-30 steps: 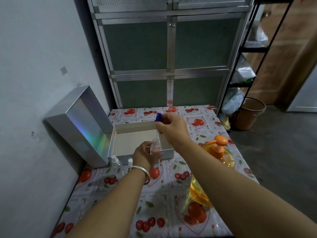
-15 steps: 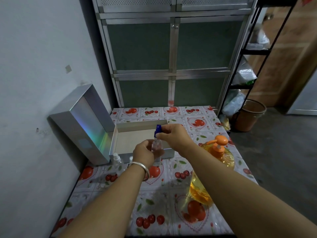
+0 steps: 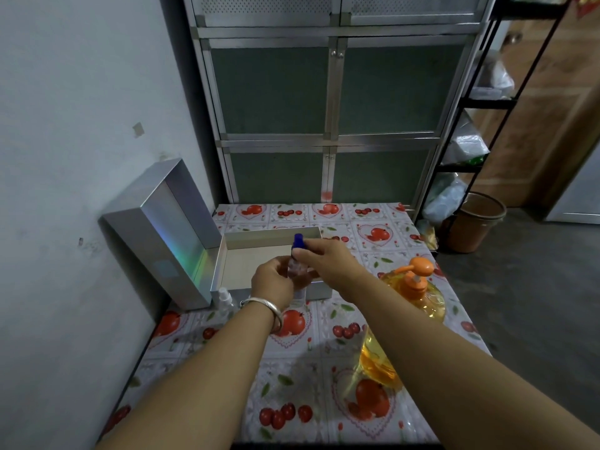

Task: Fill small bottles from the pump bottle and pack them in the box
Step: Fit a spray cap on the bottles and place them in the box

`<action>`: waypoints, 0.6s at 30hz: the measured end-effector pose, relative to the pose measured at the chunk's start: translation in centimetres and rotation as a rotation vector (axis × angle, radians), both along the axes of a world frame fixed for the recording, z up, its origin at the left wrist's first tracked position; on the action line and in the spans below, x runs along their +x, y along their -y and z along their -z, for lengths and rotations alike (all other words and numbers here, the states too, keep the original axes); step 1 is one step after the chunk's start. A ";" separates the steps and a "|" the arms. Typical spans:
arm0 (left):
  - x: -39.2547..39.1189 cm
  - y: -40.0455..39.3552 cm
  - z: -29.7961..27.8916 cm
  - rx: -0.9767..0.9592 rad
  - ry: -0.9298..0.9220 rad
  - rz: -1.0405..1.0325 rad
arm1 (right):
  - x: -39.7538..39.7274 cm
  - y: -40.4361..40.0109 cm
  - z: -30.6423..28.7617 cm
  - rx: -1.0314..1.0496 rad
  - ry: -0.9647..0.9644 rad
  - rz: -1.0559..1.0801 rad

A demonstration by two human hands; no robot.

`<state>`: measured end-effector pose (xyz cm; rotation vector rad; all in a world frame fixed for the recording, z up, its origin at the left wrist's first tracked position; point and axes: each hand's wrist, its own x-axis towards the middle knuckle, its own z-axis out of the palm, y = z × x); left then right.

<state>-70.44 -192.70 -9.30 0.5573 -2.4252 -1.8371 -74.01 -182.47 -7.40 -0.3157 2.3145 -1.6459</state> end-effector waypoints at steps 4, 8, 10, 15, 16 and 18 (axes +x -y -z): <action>-0.2 -0.1 -0.1 0.049 0.018 -0.020 | -0.1 0.5 0.2 0.057 -0.062 0.113; -0.1 0.4 -0.1 0.028 0.034 -0.030 | -0.1 0.6 0.1 -0.015 0.016 0.029; -0.1 0.5 0.1 -0.017 0.029 -0.002 | -0.3 0.7 0.2 0.035 0.003 0.077; -0.2 0.7 -0.1 -0.022 0.029 0.000 | -0.5 0.6 0.4 -0.026 0.011 0.071; -0.3 0.7 -0.1 -0.037 0.030 0.013 | -0.4 0.6 0.3 -0.047 0.036 0.070; -0.5 0.7 -0.1 -0.039 0.033 0.011 | -0.5 0.6 0.3 -0.036 0.026 0.098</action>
